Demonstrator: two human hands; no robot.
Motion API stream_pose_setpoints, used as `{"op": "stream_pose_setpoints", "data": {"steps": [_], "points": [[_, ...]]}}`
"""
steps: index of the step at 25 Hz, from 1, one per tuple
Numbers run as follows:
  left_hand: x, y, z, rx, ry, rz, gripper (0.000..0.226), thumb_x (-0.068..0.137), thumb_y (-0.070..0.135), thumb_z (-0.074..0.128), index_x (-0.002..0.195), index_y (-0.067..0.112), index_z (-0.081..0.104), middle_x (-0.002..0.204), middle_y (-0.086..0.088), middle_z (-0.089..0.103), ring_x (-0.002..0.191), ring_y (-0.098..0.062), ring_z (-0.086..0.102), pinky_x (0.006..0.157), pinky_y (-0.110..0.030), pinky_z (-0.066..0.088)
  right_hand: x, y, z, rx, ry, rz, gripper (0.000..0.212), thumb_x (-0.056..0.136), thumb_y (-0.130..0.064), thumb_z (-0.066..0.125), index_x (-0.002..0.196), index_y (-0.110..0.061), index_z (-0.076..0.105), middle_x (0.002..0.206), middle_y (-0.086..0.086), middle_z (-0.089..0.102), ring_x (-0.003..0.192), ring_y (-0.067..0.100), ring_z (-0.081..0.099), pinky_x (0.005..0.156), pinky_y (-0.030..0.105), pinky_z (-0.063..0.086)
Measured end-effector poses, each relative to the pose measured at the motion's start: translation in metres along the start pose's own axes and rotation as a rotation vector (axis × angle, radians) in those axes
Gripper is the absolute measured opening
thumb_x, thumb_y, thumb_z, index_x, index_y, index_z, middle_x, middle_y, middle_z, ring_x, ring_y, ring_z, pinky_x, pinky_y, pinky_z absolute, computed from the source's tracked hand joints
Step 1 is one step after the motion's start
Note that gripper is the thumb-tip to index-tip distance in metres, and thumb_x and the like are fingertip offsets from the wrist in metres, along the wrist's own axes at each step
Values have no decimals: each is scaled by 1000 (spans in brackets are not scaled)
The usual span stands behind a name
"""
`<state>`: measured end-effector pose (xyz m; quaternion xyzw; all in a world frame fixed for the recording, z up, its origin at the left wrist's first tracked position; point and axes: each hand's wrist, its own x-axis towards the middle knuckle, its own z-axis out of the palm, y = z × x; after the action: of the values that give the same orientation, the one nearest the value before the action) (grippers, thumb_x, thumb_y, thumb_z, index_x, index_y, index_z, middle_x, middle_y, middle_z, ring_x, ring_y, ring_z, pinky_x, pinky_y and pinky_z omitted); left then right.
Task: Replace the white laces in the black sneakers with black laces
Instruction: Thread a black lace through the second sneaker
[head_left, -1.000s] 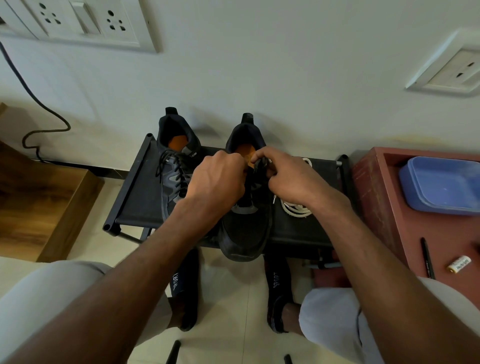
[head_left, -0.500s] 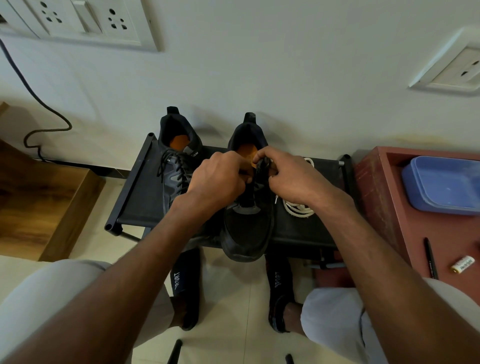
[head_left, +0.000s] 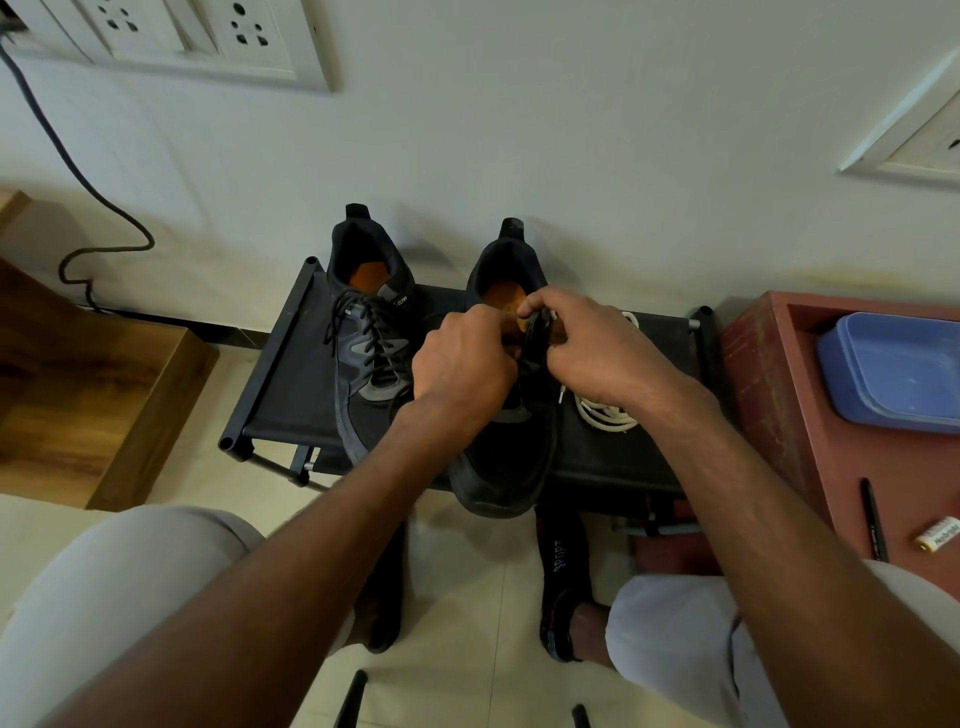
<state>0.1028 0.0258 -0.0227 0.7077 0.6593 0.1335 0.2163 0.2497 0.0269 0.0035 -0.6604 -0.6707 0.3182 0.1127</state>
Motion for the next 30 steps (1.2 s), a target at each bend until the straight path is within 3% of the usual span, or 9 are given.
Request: {"op": "stream_pose_setpoints", "data": {"steps": [3, 7, 14, 17, 22, 23, 24, 27, 30], "points": [[-3, -4, -6, 163, 122, 81, 20, 96, 29, 70, 115, 27, 70, 115, -5, 62, 107, -31, 61, 80, -43, 52, 2, 4, 0, 43, 52, 56, 50, 89, -6, 64, 133, -29, 54, 101, 0, 69, 86, 18, 68, 74, 38, 58], [0, -8, -2, -31, 76, 71, 10, 94, 31, 73, 99, 23, 73, 113, -4, 49, 113, -30, 48, 95, -47, 48, 2, 3, 6, -116, 104, 111, 4, 88, -18, 72, 89, -21, 75, 87, -1, 71, 81, 21, 69, 78, 44, 62], [6, -13, -1, -90, -18, 115, 17, 99, 37, 66, 108, 26, 74, 107, -2, 40, 113, -29, 45, 96, -46, 46, -5, -5, 5, -68, 185, 99, 4, 85, -24, 73, 82, -27, 75, 81, -5, 70, 77, 19, 67, 70, 36, 59], [11, -18, -12, 17, 95, 149, 26, 101, 44, 60, 117, 29, 72, 111, -2, 47, 112, -27, 47, 94, -47, 46, -3, -7, 3, 75, 234, 188, 5, 79, -26, 73, 75, -23, 72, 78, -3, 72, 76, 20, 70, 72, 41, 62], [21, -29, -24, -201, 108, 127, 21, 101, 39, 61, 111, 29, 77, 104, 1, 62, 97, -20, 60, 86, -38, 51, -8, -21, -40, 1383, 448, -5, 17, 93, -10, 57, 77, -16, 56, 72, 4, 64, 63, 19, 61, 62, 33, 50], [22, -29, -25, -231, 138, 111, 21, 101, 38, 61, 110, 27, 77, 103, 1, 66, 94, -18, 63, 84, -38, 54, -9, -17, -47, 1451, 485, -13, 15, 93, -10, 55, 80, -16, 55, 72, 2, 58, 57, 16, 54, 58, 31, 46], [23, -28, -27, -254, 170, 97, 21, 101, 37, 62, 108, 25, 77, 101, 1, 71, 92, -16, 66, 82, -39, 57, -9, -12, -51, 1263, 536, 33, 8, 93, -12, 56, 86, -16, 57, 75, 0, 57, 57, 14, 52, 57, 29, 44], [25, -26, -30, -288, 211, 59, 22, 102, 36, 63, 106, 20, 78, 96, 2, 76, 89, -13, 69, 75, -34, 56, -2, 5, -28, -82, 364, 98, 10, 91, -27, 68, 100, -23, 71, 102, 0, 65, 89, 20, 65, 79, 36, 55], [25, -26, -29, -247, 181, 48, 24, 102, 38, 62, 106, 20, 76, 93, 4, 74, 83, -10, 66, 66, -28, 48, -2, -1, -3, -77, 30, 90, 13, 89, -35, 79, 84, -23, 77, 87, -1, 74, 85, 20, 71, 81, 39, 60]]}}
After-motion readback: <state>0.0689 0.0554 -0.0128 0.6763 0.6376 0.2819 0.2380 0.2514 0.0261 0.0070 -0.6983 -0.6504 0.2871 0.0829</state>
